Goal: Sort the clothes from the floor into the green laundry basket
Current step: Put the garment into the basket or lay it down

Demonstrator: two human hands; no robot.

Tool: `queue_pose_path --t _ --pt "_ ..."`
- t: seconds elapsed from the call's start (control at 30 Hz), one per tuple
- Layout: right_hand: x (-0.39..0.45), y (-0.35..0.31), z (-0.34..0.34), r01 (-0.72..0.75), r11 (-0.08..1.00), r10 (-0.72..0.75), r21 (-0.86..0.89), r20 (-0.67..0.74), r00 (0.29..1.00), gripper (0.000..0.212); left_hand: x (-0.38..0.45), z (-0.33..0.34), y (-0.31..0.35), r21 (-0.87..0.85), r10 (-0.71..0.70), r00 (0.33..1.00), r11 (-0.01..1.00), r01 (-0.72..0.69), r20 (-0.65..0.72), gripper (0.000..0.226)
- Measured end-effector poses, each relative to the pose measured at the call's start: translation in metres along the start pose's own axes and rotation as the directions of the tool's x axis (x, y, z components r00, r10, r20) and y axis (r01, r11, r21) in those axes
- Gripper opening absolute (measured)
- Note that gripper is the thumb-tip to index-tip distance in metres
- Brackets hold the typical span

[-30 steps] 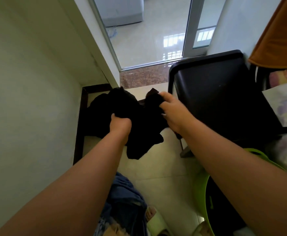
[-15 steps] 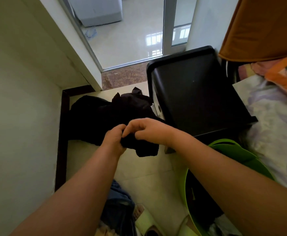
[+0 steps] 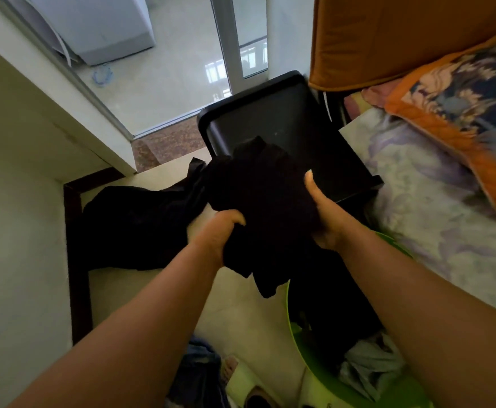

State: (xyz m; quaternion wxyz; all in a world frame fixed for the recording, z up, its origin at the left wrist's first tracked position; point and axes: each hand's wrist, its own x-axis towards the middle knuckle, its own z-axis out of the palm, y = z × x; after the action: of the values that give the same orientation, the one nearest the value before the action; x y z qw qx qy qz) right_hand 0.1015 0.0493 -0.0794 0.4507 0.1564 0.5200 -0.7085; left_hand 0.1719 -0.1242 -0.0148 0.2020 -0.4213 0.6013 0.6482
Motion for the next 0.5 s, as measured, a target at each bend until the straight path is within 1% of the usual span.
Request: queue_pose_path --t 0.03,0.07,0.1,0.13,0.2,0.3,0.33,0.37,0.4,0.43,0.47,0.5 --pt "-0.012 0.002 -0.019 0.037 0.994 -0.035 0.104 -0.018 0.999 0.064 0.001 0.024 -0.002 0.031 -0.017 0.999 0.999 0.015 0.044 0.018" --pt "-0.019 0.003 -0.024 0.052 0.981 -0.051 0.189 -0.009 0.999 0.061 0.002 0.034 -0.004 0.058 -0.021 0.998 0.998 0.018 0.063 0.018" --pt "-0.028 0.004 -0.031 0.055 0.965 -0.052 0.256 -0.018 0.998 0.059 0.005 0.047 -0.007 0.093 -0.024 0.997 0.996 0.017 0.075 0.014" --pt "-0.037 0.007 -0.049 0.068 0.951 -0.053 0.302 -0.058 0.997 0.056 0.01 0.067 -0.013 0.125 -0.037 0.995 0.992 0.026 0.089 0.014" --pt "-0.051 0.016 -0.078 0.079 0.943 -0.037 0.324 -0.133 0.99 0.048 0.021 0.096 -0.028 0.199 -0.041 0.994 0.98 0.019 0.104 0.021" --pt "-0.069 0.037 -0.122 0.074 0.951 -0.004 0.299 -0.226 0.974 0.031 0.037 0.127 -0.057 0.305 -0.009 0.978 0.951 -0.056 0.21 0.048" --pt "-0.078 0.048 -0.14 0.08 0.956 -0.005 0.283 -0.258 0.966 0.028 0.039 0.141 -0.07 0.333 -0.011 0.972 0.94 -0.069 0.233 0.049" --pt "-0.08 0.056 -0.145 0.078 0.958 0.002 0.278 -0.279 0.96 0.025 0.041 0.14 -0.077 0.348 0.0 0.971 0.934 -0.085 0.238 0.047" --pt "-0.087 0.068 -0.16 0.077 0.948 0.017 0.31 -0.289 0.957 0.024 0.043 0.153 -0.09 0.366 0.002 0.966 0.925 -0.101 0.26 0.046" --pt "-0.088 0.082 -0.173 0.075 0.941 0.034 0.329 -0.315 0.949 0.028 0.044 0.162 -0.101 0.384 0.01 0.963 0.916 -0.117 0.27 0.048" --pt "-0.088 0.096 -0.186 0.066 0.937 0.061 0.342 -0.347 0.936 0.037 0.047 0.17 -0.112 0.427 0.014 0.962 0.894 -0.134 0.273 0.051" --pt "-0.085 0.108 -0.197 0.04 0.945 0.105 0.325 -0.418 0.902 0.051 0.05 0.175 -0.122 0.48 0.021 0.964 0.864 -0.152 0.266 0.053"
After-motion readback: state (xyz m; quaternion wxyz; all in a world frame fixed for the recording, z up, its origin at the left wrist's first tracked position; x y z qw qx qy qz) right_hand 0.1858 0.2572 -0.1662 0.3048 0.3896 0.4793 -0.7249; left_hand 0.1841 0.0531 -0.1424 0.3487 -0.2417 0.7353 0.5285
